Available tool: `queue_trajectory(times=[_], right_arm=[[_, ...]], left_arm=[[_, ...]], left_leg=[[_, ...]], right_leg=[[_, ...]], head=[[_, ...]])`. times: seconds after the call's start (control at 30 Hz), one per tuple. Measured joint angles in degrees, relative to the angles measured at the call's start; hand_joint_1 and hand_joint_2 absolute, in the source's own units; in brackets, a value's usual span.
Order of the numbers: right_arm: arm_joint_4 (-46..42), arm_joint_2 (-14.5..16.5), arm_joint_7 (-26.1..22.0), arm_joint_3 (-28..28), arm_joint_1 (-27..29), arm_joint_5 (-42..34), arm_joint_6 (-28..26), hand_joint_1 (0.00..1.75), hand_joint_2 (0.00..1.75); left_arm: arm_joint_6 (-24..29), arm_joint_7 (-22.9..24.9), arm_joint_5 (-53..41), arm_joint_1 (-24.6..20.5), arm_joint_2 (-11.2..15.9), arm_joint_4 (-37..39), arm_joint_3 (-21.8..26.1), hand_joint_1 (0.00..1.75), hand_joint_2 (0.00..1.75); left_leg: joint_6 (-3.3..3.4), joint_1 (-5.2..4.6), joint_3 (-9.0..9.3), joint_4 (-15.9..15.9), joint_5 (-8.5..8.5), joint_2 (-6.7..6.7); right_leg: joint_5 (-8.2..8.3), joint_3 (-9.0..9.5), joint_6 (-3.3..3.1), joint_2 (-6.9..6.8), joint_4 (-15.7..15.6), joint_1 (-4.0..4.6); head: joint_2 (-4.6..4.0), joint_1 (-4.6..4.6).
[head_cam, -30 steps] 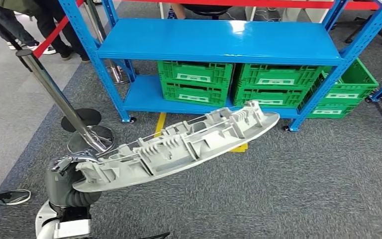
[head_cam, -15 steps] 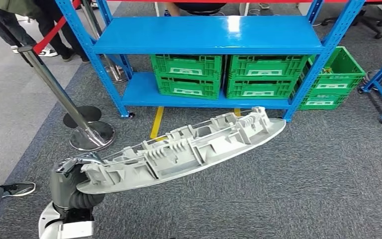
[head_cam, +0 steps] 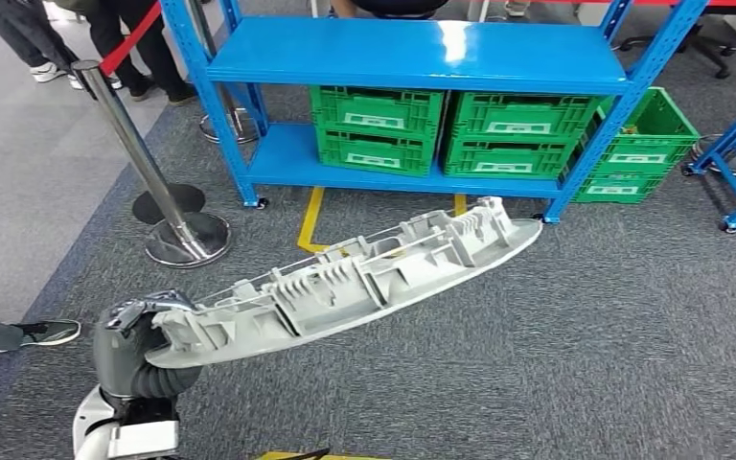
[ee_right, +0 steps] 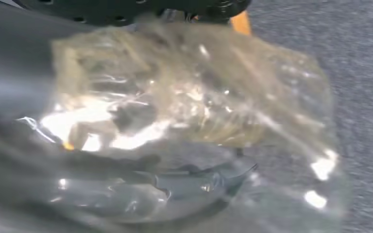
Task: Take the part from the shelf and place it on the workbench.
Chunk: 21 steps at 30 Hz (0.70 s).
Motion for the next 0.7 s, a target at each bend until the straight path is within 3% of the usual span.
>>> queue_trajectory(times=[0.03,0.07,0.1,0.13,0.17,0.2,0.23,0.3,0.37,0.4,0.43,0.5,0.53,0.57,0.6,0.63,0.67,0.7], right_arm=[[0.0,0.0,0.0,0.0,0.0,0.0,0.0,0.00,0.00],[-0.1,0.0,0.0,0.0,0.0,0.0,0.0,0.00,0.00],[-0.1,0.0,0.0,-0.1,0.0,0.0,0.0,0.00,0.00],[-0.2,0.0,0.0,-0.1,0.0,0.0,0.0,0.00,0.00],[-0.2,0.0,0.0,-0.2,0.0,0.0,0.0,0.00,0.00],[-0.3,0.0,0.0,-0.2,-0.1,0.0,0.0,0.00,0.00],[-0.4,0.0,0.0,-0.2,-0.2,0.0,0.0,0.00,0.00],[-0.6,0.0,0.0,-0.2,-0.3,0.0,0.0,0.00,0.00],[-0.6,0.2,0.0,-0.3,-0.2,0.0,0.0,0.00,0.00],[-0.6,0.2,0.0,-0.3,-0.2,0.0,0.0,0.00,0.00],[-0.6,0.3,0.0,-0.4,-0.2,0.0,0.0,0.00,0.00],[-0.7,0.3,0.0,-0.4,-0.2,0.0,0.0,0.00,0.00],[-0.7,0.3,0.0,-0.5,-0.2,0.0,0.0,0.00,0.00],[-0.7,0.3,0.0,-0.5,-0.1,0.0,0.0,0.00,0.00],[-0.7,0.3,0.0,-0.5,-0.1,0.0,0.0,0.00,0.00],[-0.7,0.3,0.0,-0.5,-0.1,0.0,0.0,0.00,0.00],[-0.7,0.3,0.0,-0.5,-0.1,0.0,0.0,0.00,0.00],[-0.7,0.3,0.0,-0.5,-0.2,0.0,0.0,0.00,0.00]], left_arm=[[0.0,0.0,0.0,0.0,0.0,0.0,0.0,1.75,1.75],[0.0,0.0,0.0,0.0,0.0,0.1,0.0,1.75,1.75],[0.0,0.0,0.0,0.0,0.0,0.2,0.0,1.75,1.75],[0.0,0.0,0.0,0.0,0.0,0.2,0.0,1.75,1.75],[0.0,0.0,0.0,0.0,0.0,0.2,0.0,1.75,1.75],[0.0,0.0,0.0,0.0,0.0,0.2,0.0,1.75,1.75],[0.0,0.0,0.0,0.0,0.0,0.2,0.0,1.75,1.75],[0.0,0.0,0.0,0.0,0.0,0.3,0.0,1.75,1.75],[0.0,0.0,0.0,0.0,0.0,0.3,0.0,1.75,1.75],[0.0,0.0,0.0,0.0,0.0,0.3,0.0,1.75,1.75],[0.0,0.0,0.0,0.1,0.0,0.3,0.0,1.75,1.75],[0.0,0.0,0.0,0.1,0.1,0.3,0.0,1.75,1.75],[0.0,0.0,0.0,0.1,0.1,0.3,0.0,1.75,1.75],[0.0,0.0,0.0,0.1,0.1,0.3,-0.1,1.75,1.75],[0.0,0.0,0.0,0.1,0.1,0.3,-0.1,1.75,1.75],[0.0,0.0,0.0,0.1,0.1,0.3,-0.1,1.75,1.75],[0.0,0.0,0.0,0.1,0.1,0.3,-0.1,1.75,1.75],[0.0,0.0,0.0,0.0,0.1,0.3,-0.1,1.75,1.75]], left_leg=[[0.00,-0.10,-1.09,0.1,0.80,0.02],[-0.06,-0.17,-2.26,0.3,1.58,0.04],[-0.17,-0.19,-3.48,0.6,2.31,0.05],[-0.31,-0.19,-4.62,0.9,2.96,0.05],[-0.49,-0.19,-5.58,1.3,3.53,0.03],[-0.73,-0.25,-6.36,1.8,4.03,0.03],[-1.00,-0.30,-6.82,2.1,4.57,0.05],[-1.61,-0.28,-7.28,2.3,5.69,0.09],[-2.33,-0.06,-7.70,2.6,5.69,-0.09],[-2.72,0.05,-8.14,3.6,4.07,-0.20],[-3.08,0.21,-8.77,5.7,1.37,-0.30],[-3.69,0.58,-10.19,12.8,-4.93,-0.35],[-3.92,0.74,-10.52,16.3,-6.61,-0.35],[-4.06,0.88,-10.26,18.6,-6.82,-0.35],[-4.10,0.97,-9.15,19.0,-5.82,-0.35],[-4.00,1.03,-7.02,17.2,-4.28,-0.36],[-3.76,1.05,-3.91,13.7,-3.16,-0.37],[-3.41,0.98,-0.40,9.0,-3.08,-0.38]], right_leg=[[-0.98,-0.27,0.09,0.00,3.3,0.01],[-0.49,0.14,0.15,0.00,5.2,0.03],[1.10,1.51,0.14,0.00,5.1,0.05],[2.90,3.89,0.10,0.00,3.0,0.05],[3.59,7.07,0.02,0.02,-0.8,0.05],[3.16,10.54,-0.13,0.07,-5.6,0.09],[2.29,12.85,-0.36,0.13,-9.2,0.17],[1.08,14.42,-1.06,0.23,-12.5,0.46],[2.04,13.31,-2.10,0.00,-12.3,0.43],[2.71,12.67,-2.66,-0.16,-12.3,0.36],[3.49,11.88,-3.08,-0.32,-12.3,0.26],[5.07,10.11,-3.42,-0.46,-12.3,0.31],[5.90,9.18,-3.38,-0.51,-12.2,0.32],[6.71,8.20,-3.29,-0.54,-12.0,0.33],[7.48,7.18,-3.15,-0.56,-11.9,0.33],[8.21,6.08,-2.98,-0.56,-11.7,0.33],[8.91,5.15,-2.79,-0.52,-11.5,0.33],[9.55,4.39,-2.56,-0.48,-11.4,0.40]], head=[[0.00,0.00],[-0.01,0.01],[-0.01,0.01],[-0.01,0.02],[-0.01,0.03],[-0.01,0.02],[-0.01,-0.06],[-0.01,-0.10],[-0.01,-0.04],[-0.01,-0.13],[-0.01,-0.22],[-0.01,-0.40],[-0.01,-0.42],[-0.01,-0.43],[-0.01,-0.44],[-0.01,-0.45],[-0.01,-0.46],[-0.01,-0.46]])
